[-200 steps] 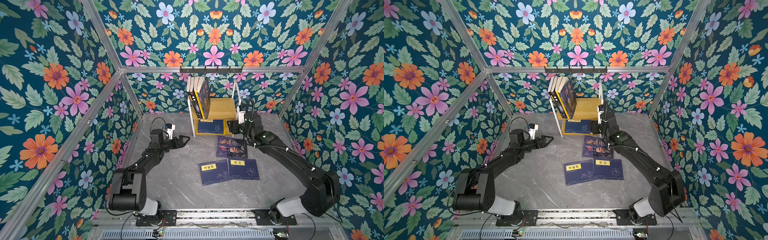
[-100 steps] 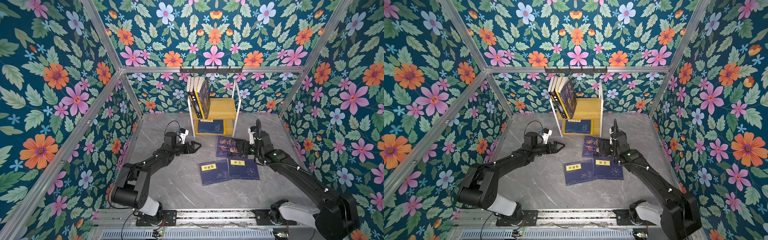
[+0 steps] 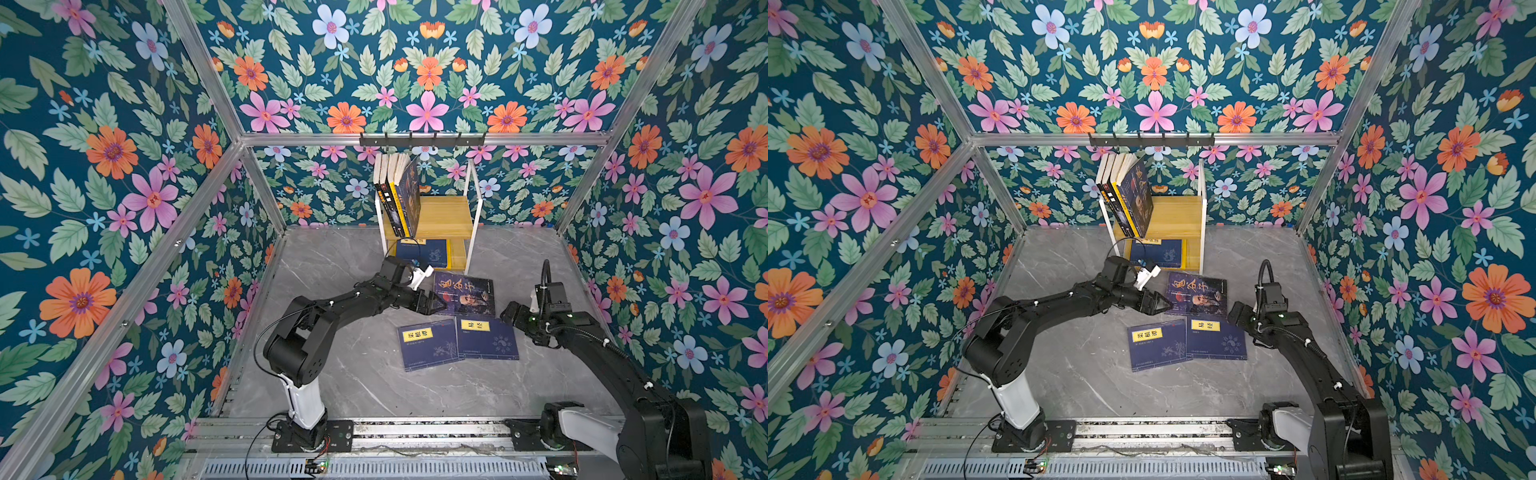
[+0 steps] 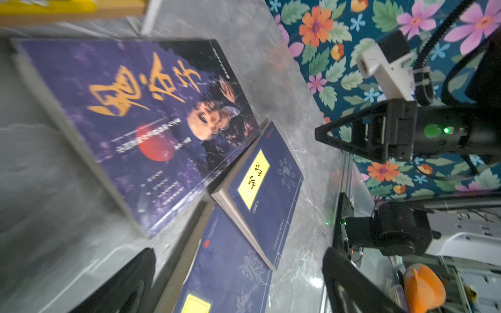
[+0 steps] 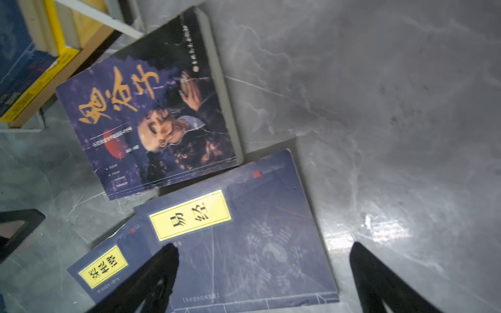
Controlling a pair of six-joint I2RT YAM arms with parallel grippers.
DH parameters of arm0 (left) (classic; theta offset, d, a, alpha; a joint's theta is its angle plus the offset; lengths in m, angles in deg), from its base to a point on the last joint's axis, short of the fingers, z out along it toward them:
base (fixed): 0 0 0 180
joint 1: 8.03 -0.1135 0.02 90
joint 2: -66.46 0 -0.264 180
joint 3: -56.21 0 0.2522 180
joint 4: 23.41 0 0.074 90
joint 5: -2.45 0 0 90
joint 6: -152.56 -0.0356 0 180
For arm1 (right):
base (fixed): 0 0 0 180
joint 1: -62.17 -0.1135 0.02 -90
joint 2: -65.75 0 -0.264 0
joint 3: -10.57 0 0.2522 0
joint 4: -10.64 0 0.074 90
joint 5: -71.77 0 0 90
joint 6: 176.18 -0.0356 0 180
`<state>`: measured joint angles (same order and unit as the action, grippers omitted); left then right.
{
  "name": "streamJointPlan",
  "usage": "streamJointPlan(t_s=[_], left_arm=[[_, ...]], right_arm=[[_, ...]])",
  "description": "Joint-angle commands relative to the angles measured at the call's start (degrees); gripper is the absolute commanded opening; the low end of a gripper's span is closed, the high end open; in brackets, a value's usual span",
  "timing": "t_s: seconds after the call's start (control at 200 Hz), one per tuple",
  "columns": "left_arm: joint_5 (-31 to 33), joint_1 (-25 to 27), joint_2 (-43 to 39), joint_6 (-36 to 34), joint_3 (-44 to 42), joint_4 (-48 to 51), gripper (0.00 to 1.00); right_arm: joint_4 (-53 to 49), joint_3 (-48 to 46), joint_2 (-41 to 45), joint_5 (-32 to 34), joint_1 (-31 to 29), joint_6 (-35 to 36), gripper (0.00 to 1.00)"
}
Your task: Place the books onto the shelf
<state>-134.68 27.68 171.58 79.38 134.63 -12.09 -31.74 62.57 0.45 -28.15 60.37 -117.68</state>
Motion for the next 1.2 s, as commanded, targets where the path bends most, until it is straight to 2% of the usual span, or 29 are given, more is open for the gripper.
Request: streamJointPlan(t_s=[0.0, 0.145, 0.25, 0.39, 0.58, 0.715, 0.87, 1.06, 1.195], left_arm=[[-3.68, 2.41, 3.07, -3.13, 3.71, 6.52, 0.95], [-1.80, 6.11, 7.81, -5.84, 9.34, 13.61, 0.95], [-1.79, 6.61, 9.93, -3.10, 9.62, 13.45, 0.93], [-2.26, 6.61, 11.50, -1.49, 9.71, 13.45, 0.92], [-5.38, 6.58, 13.56, 0.50, 9.68, 12.01, 0.90], [-1.83, 6.62, 13.70, 1.85, 9.08, 12.65, 0.89], [-1.34, 6.33, 14.36, 1.58, 9.60, 13.41, 0.85], [-1.56, 6.24, 14.41, 1.87, 9.66, 13.09, 0.80], [-0.22, 6.22, 12.95, 0.67, 9.63, 13.87, 0.71]], right_arm=[[-1.06, -2.45, 0.11, -3.89, 3.32, -2.61, 0.96], [-1.06, -3.98, -0.76, -4.79, 4.73, -1.85, 0.96], [1.94, -6.39, -1.12, -7.03, 4.72, -2.80, 0.94], [0.41, -6.27, -1.88, -8.14, 4.72, -3.10, 0.91], [4.09, -8.98, -3.27, -10.78, 4.54, -4.70, 0.89], [5.73, -9.87, -5.64, -11.13, 1.88, -5.96, 0.89], [6.76, -8.76, -9.23, -11.62, -2.96, -6.57, 0.89], [8.81, -9.16, -10.96, -12.25, -4.17, -8.26, 0.87], [8.01, -8.56, -10.68, -11.88, -4.33, -8.14, 0.87]])
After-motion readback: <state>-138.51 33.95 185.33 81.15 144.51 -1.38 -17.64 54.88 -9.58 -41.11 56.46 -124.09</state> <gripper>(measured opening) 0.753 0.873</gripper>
